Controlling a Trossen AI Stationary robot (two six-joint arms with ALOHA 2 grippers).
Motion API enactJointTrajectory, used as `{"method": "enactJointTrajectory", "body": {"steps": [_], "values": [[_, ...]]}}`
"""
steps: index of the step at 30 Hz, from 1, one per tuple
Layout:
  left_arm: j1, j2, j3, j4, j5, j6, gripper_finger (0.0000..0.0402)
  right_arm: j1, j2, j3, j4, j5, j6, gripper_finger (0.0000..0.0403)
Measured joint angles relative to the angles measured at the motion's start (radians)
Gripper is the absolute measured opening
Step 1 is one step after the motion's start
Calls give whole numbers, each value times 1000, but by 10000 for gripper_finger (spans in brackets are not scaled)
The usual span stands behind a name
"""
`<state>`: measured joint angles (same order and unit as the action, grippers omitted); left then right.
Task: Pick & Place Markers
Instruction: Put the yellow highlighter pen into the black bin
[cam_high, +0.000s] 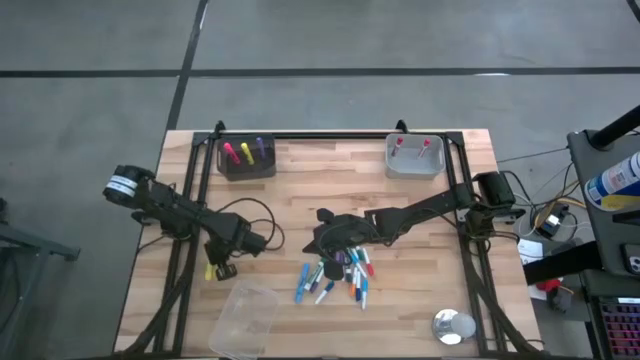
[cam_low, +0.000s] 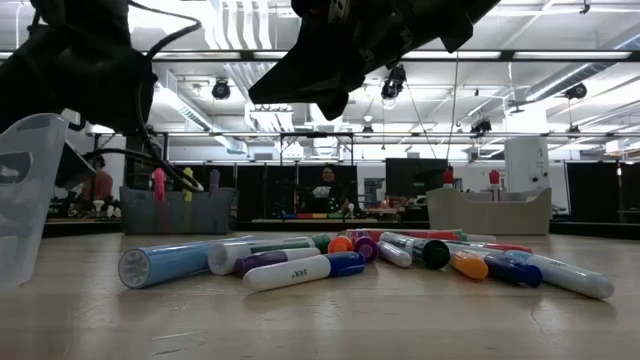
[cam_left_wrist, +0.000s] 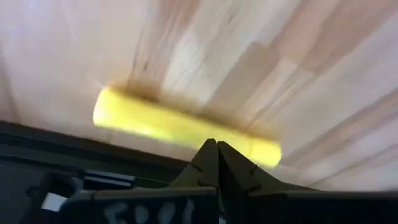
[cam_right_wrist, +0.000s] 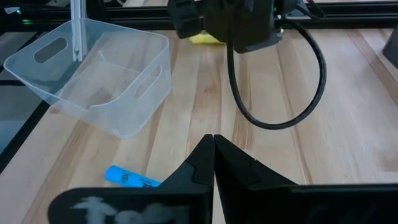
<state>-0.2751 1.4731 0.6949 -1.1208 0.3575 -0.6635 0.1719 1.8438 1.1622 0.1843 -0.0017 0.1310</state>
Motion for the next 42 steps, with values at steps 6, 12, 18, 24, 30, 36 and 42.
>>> {"method": "enactJointTrajectory", "body": {"steps": [6, 12, 18, 24, 30, 36, 42], "values": [[2, 0, -17, -25, 1, 9, 0, 0, 0, 0, 0, 0, 0, 8], [1, -20, -3, -104, -60, 14, 0, 0, 0, 0, -2, 0, -1, 8], [2, -38, 1, -156, -114, 49, 0, 0, 0, 0, -2, 1, -3, 8], [3, -97, 36, -162, -186, 28, 0, 0, -1, 0, -16, 1, -3, 8], [5, -186, 109, -162, -300, 0, 0, 0, -26, 6, -80, 5, -1, 8], [5, -276, 156, -130, -516, -70, 0, 0, -52, 11, -158, 33, -8, 8], [18, -299, 184, -21, -683, -152, 0, -1, -66, 11, -237, 106, 14, 8]]}}
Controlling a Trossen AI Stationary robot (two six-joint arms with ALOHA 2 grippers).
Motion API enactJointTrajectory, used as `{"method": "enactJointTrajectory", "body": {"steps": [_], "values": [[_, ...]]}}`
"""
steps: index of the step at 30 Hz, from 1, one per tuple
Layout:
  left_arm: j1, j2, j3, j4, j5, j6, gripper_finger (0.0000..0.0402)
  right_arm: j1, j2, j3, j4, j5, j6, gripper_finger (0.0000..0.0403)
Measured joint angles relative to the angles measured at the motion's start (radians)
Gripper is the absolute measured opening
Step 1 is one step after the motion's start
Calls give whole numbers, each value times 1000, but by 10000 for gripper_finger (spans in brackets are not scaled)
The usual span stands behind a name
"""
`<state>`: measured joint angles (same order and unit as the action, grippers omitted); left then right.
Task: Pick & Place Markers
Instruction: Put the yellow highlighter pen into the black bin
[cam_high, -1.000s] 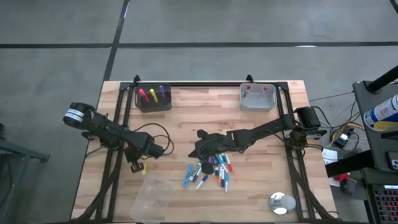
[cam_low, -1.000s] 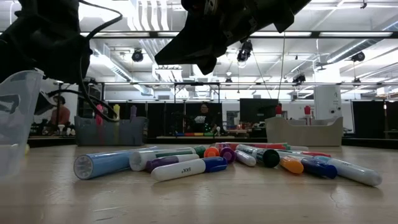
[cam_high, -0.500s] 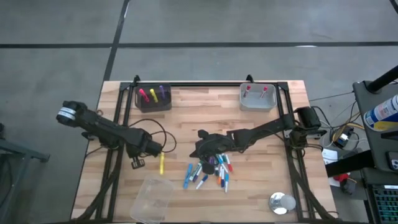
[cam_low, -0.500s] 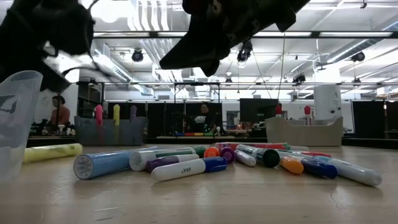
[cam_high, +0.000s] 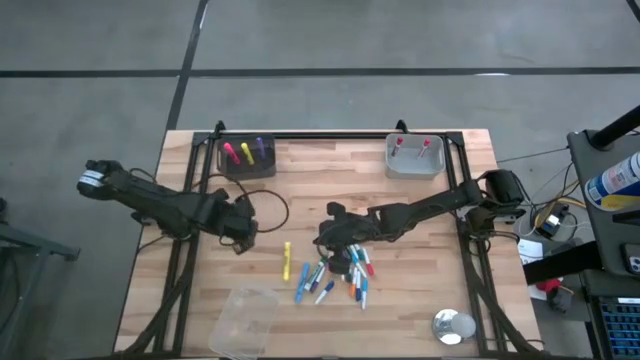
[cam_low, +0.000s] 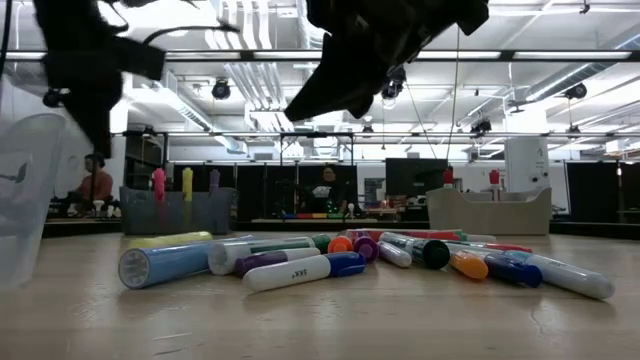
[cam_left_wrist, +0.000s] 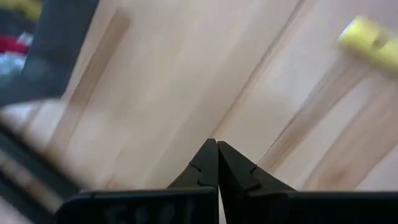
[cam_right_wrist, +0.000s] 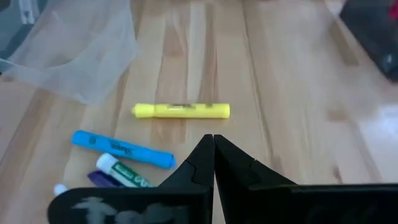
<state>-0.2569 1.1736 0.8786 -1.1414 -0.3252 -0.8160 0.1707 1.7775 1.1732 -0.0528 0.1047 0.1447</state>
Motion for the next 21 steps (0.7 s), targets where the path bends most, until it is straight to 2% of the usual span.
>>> {"method": "enactJointTrajectory", "body": {"steps": [5, 9, 12, 17, 19, 21], "values": [[13, -8, 17, 260, -39, 65, 11, 1, -2, 0, -37, -59, -25, 8], [13, -31, 18, 493, -40, 180, 53, 2, -2, 0, -50, -88, -145, 9], [11, -45, 18, 659, -41, 262, 89, 1, -2, 0, -49, -148, -256, 15], [-22, -65, 18, 852, -41, 358, 116, 8, 5, -2, -32, -167, -479, 64], [-46, -68, 18, 893, -43, 374, 117, 9, 7, -4, -10, -155, -503, 91], [-78, -68, 18, 928, -41, 389, 117, 2, 7, -8, 92, -121, -487, 114]]}}
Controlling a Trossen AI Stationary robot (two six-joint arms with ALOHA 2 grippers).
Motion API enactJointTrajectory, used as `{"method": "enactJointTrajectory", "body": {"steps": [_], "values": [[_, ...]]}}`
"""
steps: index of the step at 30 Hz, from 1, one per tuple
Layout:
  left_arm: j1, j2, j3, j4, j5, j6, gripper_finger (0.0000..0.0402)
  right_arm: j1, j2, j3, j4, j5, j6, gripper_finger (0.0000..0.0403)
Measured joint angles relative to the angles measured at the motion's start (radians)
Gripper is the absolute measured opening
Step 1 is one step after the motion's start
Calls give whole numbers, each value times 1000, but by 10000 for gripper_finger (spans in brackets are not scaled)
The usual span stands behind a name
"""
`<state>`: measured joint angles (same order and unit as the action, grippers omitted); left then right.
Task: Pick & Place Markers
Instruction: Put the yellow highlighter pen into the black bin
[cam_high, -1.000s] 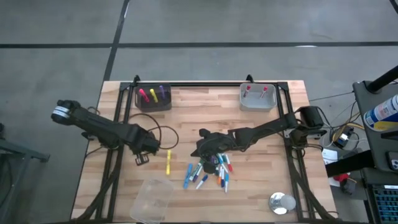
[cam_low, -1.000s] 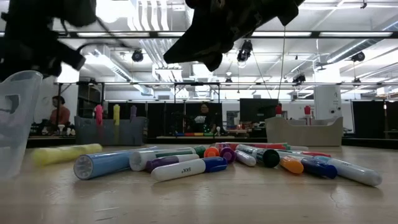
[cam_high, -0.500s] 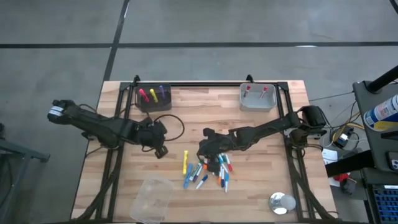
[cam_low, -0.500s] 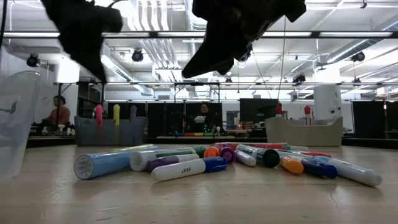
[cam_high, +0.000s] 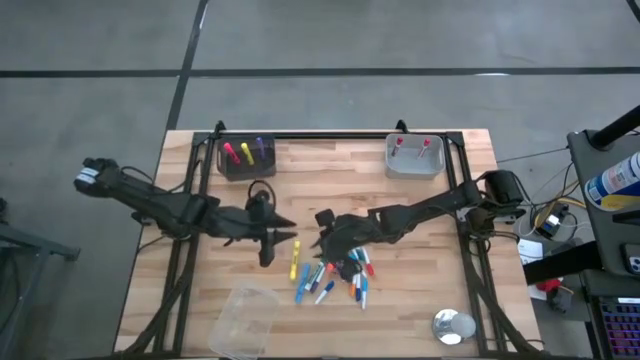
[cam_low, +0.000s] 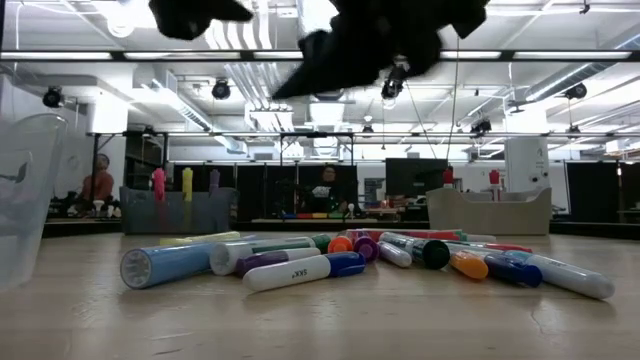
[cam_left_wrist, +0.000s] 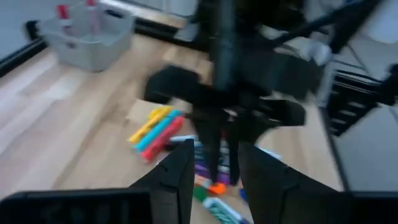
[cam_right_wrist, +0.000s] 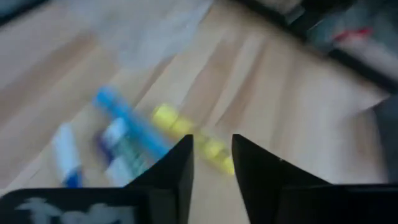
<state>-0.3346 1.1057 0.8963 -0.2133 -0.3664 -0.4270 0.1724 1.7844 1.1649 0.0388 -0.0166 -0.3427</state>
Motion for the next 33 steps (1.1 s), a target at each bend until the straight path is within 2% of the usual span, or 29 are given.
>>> {"method": "enactJointTrajectory", "body": {"steps": [3, 6, 12, 17, 24, 33], "values": [[-48, 3, 0, 44, 2, 7, 117, -15, -1, -6, 107, 16, 45, 135], [-88, 3, -1, 82, 2, 7, 117, -20, 0, -6, 128, 13, 34, 146], [-148, 1, -1, 145, 1, 14, 117, -21, 1, 42, 4, 14, -98, 167], [-169, 1, -1, 95, 1, 5, 117, -36, 3, 79, -107, 20, -111, 185], [-171, 1, -1, 80, 1, -19, 117, -35, 8, 104, -112, 18, -244, 189], [-171, 1, -1, 81, 1, -20, 117, -46, 139, 257, -238, -31, -316, 182]]}}
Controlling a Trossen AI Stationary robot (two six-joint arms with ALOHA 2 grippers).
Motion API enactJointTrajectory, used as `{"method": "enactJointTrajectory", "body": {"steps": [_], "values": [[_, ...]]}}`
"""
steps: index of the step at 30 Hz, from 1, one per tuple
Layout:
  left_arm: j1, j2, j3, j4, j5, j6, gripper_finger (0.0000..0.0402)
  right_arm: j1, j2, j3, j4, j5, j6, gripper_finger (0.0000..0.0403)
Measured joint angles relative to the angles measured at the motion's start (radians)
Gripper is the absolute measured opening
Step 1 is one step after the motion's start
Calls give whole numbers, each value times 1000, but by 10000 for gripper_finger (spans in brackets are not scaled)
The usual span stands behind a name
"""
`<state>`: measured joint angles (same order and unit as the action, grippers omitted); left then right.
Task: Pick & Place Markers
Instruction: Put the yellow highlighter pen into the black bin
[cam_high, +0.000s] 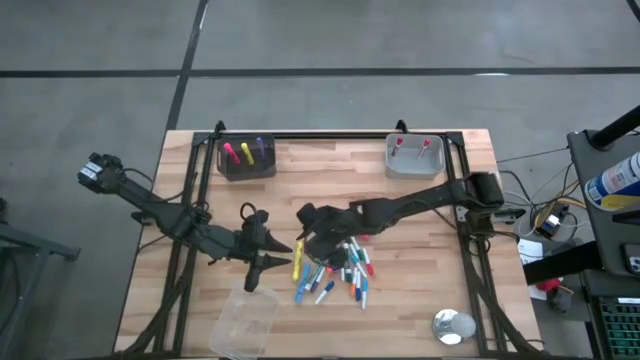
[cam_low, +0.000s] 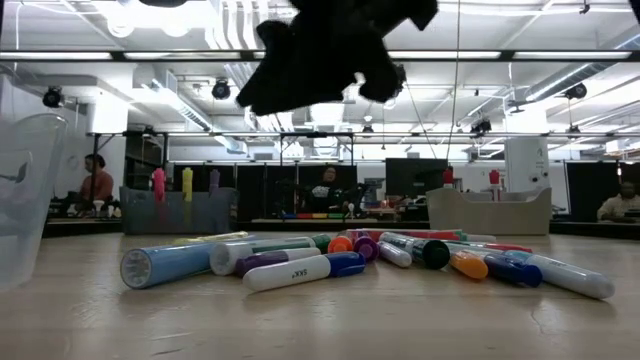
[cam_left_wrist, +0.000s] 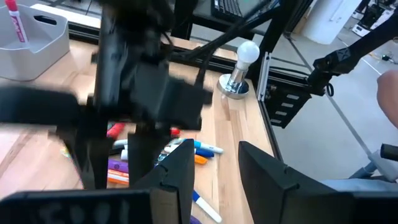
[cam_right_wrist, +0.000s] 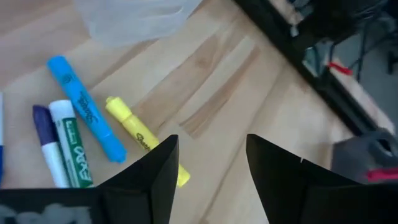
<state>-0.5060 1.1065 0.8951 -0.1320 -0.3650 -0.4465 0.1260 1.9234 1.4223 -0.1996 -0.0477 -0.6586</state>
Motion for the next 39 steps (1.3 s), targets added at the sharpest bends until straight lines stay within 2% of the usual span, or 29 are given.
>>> {"method": "enactJointTrajectory", "body": {"steps": [10, 22, 28, 39], "values": [[-15, 0, 0, -9, 10, 0, 117, -1, 238, 312, -378, -8, -105, 180], [-66, 0, -1, -28, 12, -3, 117, -2, 429, 571, -497, -7, -196, 180], [-77, 0, -1, -27, 8, -7, 117, -7, 479, 621, -495, -1, -232, 180], [-78, 0, -1, -18, 7, -3, 117, -27, 518, 614, -539, 24, -258, 173]]}}
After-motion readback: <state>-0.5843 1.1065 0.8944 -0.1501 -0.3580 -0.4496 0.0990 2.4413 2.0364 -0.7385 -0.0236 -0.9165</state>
